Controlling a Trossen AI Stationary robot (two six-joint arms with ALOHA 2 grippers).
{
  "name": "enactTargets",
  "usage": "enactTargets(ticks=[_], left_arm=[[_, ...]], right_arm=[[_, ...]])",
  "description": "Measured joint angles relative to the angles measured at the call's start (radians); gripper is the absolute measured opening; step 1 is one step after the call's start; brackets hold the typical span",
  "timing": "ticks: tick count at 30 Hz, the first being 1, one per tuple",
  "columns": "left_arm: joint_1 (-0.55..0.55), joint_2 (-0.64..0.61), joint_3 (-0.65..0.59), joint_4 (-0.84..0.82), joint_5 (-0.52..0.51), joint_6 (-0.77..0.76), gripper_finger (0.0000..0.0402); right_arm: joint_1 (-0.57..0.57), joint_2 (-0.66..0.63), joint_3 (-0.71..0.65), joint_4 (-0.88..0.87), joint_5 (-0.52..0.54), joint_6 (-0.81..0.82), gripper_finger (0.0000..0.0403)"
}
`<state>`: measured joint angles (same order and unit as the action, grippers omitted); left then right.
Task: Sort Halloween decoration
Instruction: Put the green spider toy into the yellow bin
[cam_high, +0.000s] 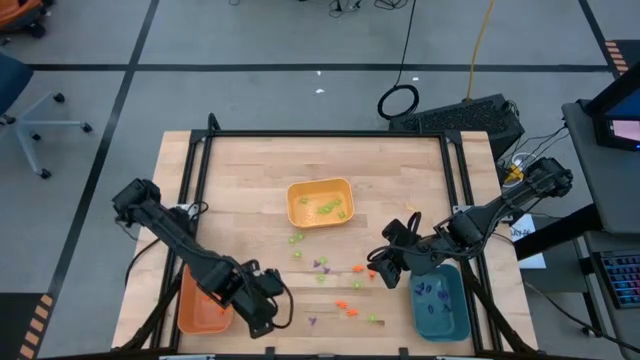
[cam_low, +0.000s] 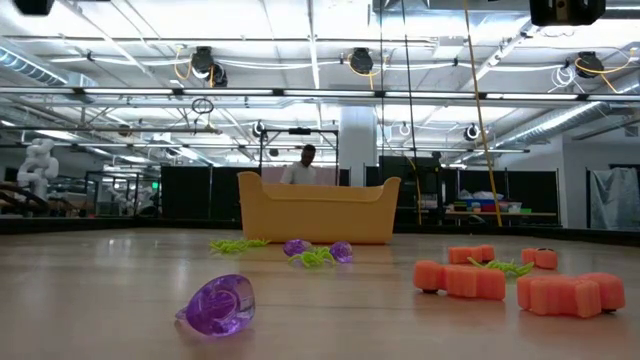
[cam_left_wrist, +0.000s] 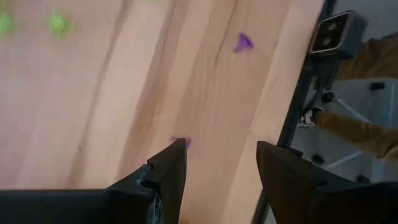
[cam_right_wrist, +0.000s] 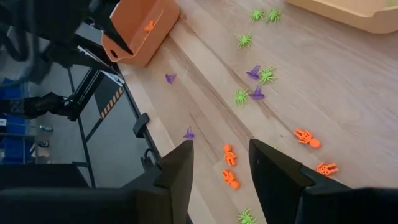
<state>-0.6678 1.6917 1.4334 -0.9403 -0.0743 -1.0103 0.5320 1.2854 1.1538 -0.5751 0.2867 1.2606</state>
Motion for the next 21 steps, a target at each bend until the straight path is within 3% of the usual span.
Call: enactTargets(ticks=[11, 15, 21], left_arm=[[0.016, 0.034, 0.000, 0.088, -0.014, -0.021, 0.0192], [0.063, 0.034, 0.000, 0.096, -0.112, -0.030, 0.0192], [0.177, 0.034, 0.000, 0.150, -0.110, -0.001, 0.0192]], right_arm=[[0.000, 0.003, 0.000, -0.004, 0.000, 0.002, 0.0141], [0.000, 0.013, 0.000, 0.002, 0.000, 0.002, 0.0141], [0.000, 0.034, 0.000, 0.030, -0.001, 0.002, 0.0141]])
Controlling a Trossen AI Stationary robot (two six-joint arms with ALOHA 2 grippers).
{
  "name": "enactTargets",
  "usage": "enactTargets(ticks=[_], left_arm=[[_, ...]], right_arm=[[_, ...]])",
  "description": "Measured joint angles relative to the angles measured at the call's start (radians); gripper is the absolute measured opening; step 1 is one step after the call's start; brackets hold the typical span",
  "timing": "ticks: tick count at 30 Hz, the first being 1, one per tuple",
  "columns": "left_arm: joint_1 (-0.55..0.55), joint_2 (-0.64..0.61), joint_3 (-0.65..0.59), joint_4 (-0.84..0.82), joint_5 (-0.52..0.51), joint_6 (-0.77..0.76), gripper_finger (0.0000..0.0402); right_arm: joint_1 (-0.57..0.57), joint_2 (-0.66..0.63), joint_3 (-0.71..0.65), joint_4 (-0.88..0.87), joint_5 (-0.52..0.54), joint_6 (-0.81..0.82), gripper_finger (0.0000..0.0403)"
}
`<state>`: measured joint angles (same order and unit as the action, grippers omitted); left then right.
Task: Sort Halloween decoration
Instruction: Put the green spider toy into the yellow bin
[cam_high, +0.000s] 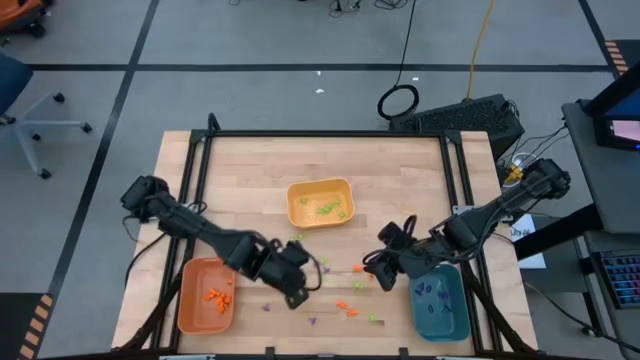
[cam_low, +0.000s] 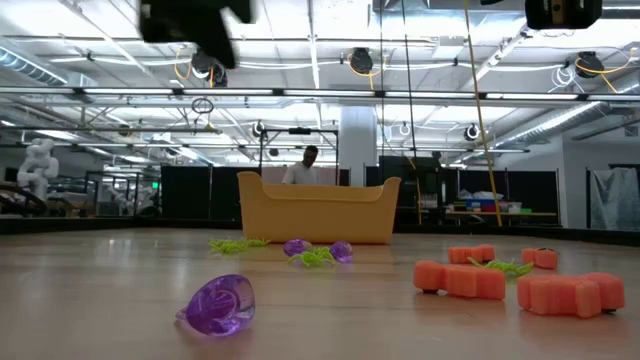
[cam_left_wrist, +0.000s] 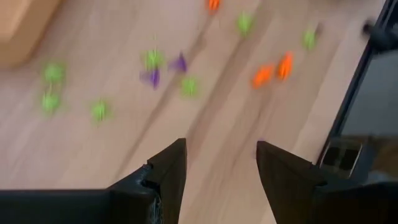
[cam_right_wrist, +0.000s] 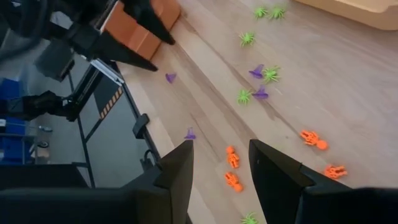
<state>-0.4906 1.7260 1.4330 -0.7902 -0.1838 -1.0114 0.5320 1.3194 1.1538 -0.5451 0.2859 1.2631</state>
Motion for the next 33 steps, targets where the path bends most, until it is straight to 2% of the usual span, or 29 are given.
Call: enactTargets(ticks=[5, 10, 17, 21, 26, 28, 33], left_arm=[[0.047, 0.025, 0.001, 0.143, -0.001, 0.049, 0.0192], [0.073, 0.058, 0.001, 0.286, -0.005, 0.032, 0.0192], [0.071, 0.081, 0.001, 0.361, 0.025, -0.052, 0.0192], [0.059, 0.079, 0.001, 0.359, 0.026, -0.062, 0.0192], [0.050, 0.077, 0.001, 0.353, 0.083, -0.112, 0.0192], [0.043, 0.070, 0.001, 0.335, 0.094, -0.150, 0.0192], [-0.005, 0.031, 0.001, 0.287, 0.021, -0.200, 0.0192]], right_arm=[[0.003, 0.005, 0.000, 0.005, 0.001, 0.007, 0.0141], [0.020, 0.005, 0.000, 0.012, 0.025, 0.007, 0.0141], [0.040, 0.050, 0.001, -0.078, 0.025, -0.023, 0.0142], [0.036, 0.112, 0.001, -0.051, 0.017, -0.018, 0.0151], [0.027, 0.202, 0.001, -0.034, -0.038, 0.029, 0.0179], [0.017, 0.234, 0.001, -0.034, -0.097, 0.080, 0.0188], [-0.009, 0.314, 0.001, -0.030, -0.234, 0.158, 0.0198]])
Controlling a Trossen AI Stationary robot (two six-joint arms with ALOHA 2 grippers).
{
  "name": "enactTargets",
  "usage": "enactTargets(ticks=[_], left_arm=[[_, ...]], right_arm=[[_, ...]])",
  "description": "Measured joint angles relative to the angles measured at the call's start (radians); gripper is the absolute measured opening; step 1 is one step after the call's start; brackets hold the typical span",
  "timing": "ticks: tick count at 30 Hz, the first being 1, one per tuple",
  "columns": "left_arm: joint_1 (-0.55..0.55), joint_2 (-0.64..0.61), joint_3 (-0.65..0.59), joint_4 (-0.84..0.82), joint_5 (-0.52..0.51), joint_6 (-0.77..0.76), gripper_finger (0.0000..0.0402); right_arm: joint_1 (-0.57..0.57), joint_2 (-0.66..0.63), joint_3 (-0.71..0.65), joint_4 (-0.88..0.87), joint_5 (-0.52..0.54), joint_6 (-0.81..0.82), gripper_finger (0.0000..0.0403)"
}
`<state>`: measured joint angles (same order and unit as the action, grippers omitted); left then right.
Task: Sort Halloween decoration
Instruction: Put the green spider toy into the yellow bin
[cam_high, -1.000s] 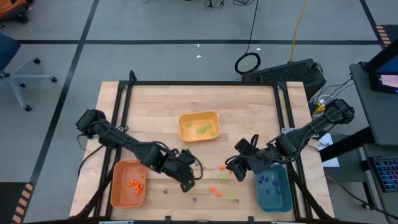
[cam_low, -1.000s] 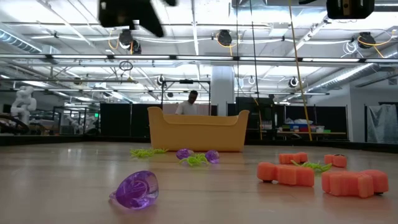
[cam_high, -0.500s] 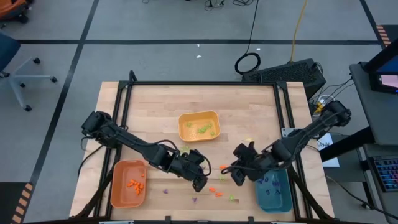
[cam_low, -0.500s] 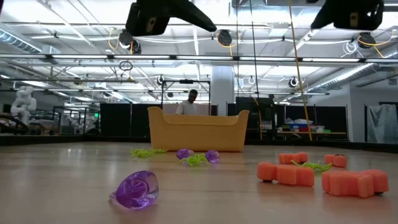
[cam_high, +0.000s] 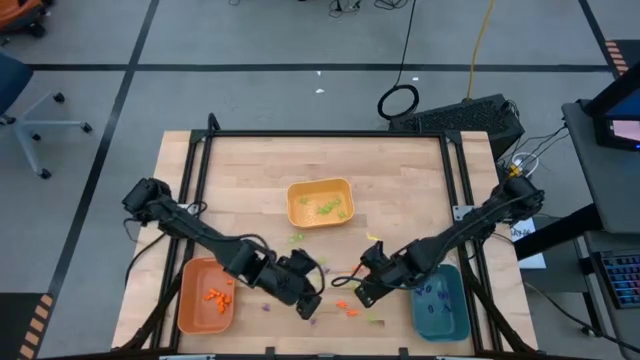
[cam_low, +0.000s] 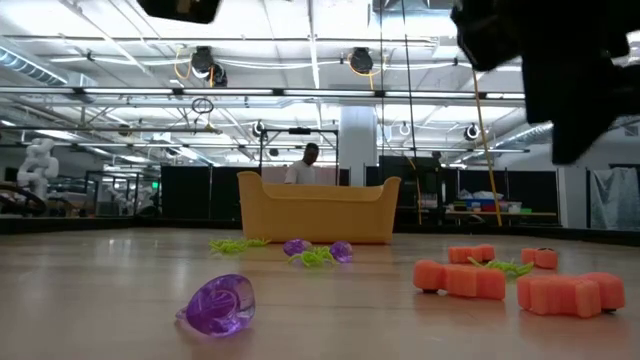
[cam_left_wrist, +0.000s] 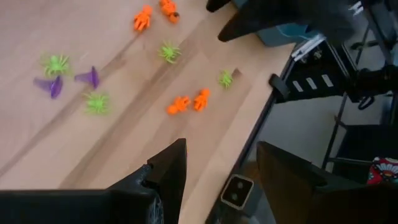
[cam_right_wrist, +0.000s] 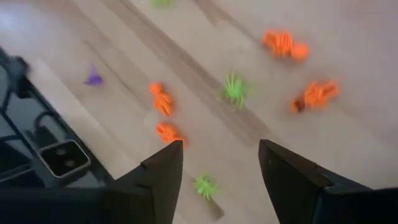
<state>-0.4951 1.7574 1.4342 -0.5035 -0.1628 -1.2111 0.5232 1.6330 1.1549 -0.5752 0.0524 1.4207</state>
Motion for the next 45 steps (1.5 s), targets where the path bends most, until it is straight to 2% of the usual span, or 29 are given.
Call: enactTargets(ticks=[3, 5, 9, 19, 30, 45], left_arm=[[-0.020, -0.013, 0.000, -0.041, -0.025, -0.003, 0.0192], [-0.030, -0.018, 0.000, -0.068, -0.030, 0.010, 0.0192], [-0.046, -0.021, 0.000, -0.110, -0.032, 0.021, 0.0192], [-0.049, -0.021, 0.000, -0.127, -0.033, 0.020, 0.0192], [-0.050, -0.021, 0.000, -0.135, -0.033, 0.024, 0.0192], [-0.050, -0.021, 0.000, -0.138, -0.033, 0.048, 0.0192]], right_arm=[[-0.020, 0.036, 0.000, 0.031, -0.086, 0.024, 0.0199], [-0.027, 0.054, 0.000, 0.093, -0.105, 0.033, 0.0199], [-0.034, 0.087, 0.000, 0.182, -0.104, 0.033, 0.0199], [-0.039, 0.178, 0.000, 0.164, -0.077, 0.044, 0.0199], [-0.069, 0.223, 0.000, 0.136, -0.055, 0.006, 0.0197], [-0.056, 0.234, 0.001, 0.118, -0.073, -0.038, 0.0119]])
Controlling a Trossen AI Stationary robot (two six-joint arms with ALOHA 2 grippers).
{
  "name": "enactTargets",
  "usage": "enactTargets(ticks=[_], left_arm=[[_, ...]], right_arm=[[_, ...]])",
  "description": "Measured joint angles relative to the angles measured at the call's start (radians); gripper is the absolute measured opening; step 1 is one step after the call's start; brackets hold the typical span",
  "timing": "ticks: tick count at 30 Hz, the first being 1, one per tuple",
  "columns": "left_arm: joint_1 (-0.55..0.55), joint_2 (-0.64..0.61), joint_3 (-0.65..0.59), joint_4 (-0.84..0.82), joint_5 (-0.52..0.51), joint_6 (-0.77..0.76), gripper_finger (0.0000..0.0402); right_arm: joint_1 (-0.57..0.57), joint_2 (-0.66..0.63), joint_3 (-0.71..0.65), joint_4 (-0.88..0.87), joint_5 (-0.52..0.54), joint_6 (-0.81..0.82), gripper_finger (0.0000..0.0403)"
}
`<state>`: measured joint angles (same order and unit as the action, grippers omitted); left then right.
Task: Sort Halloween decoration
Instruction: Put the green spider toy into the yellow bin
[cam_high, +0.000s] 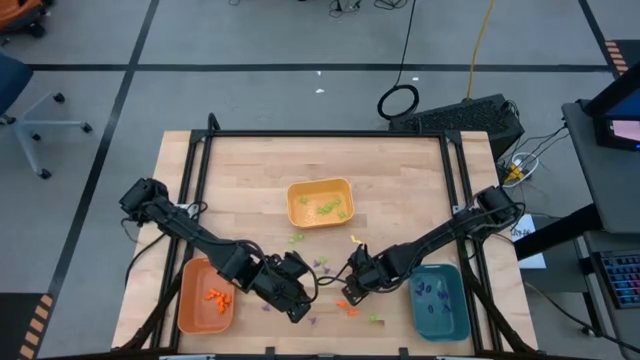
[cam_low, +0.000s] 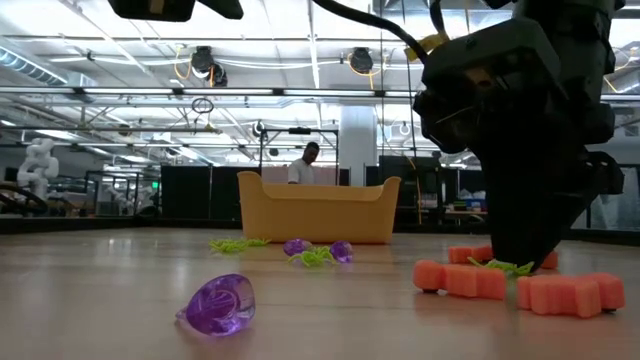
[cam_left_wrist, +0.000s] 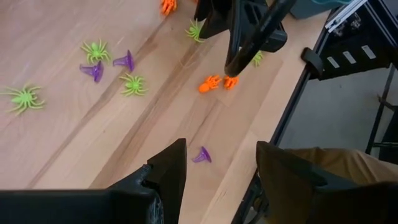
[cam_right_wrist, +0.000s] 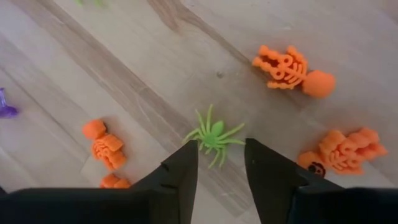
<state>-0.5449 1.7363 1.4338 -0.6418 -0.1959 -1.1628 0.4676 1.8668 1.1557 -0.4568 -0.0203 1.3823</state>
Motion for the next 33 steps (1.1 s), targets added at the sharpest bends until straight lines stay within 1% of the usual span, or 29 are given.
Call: enactTargets(ticks=[16, 20, 28, 33], left_arm=[[0.002, 0.000, 0.000, -0.005, -0.009, 0.045, 0.0192], [0.002, 0.000, 0.000, -0.005, -0.015, 0.045, 0.0192], [0.002, 0.000, 0.000, -0.005, -0.017, 0.045, 0.0192], [0.002, 0.000, 0.000, -0.005, -0.018, 0.045, 0.0192]], right_arm=[[0.031, 0.002, 0.000, -0.004, -0.003, 0.009, 0.0113], [0.032, 0.002, 0.000, -0.022, 0.013, 0.009, 0.0087], [0.033, 0.002, -0.001, -0.033, 0.034, -0.011, 0.0009], [0.032, 0.002, -0.002, -0.027, 0.036, -0.016, 0.0002]])
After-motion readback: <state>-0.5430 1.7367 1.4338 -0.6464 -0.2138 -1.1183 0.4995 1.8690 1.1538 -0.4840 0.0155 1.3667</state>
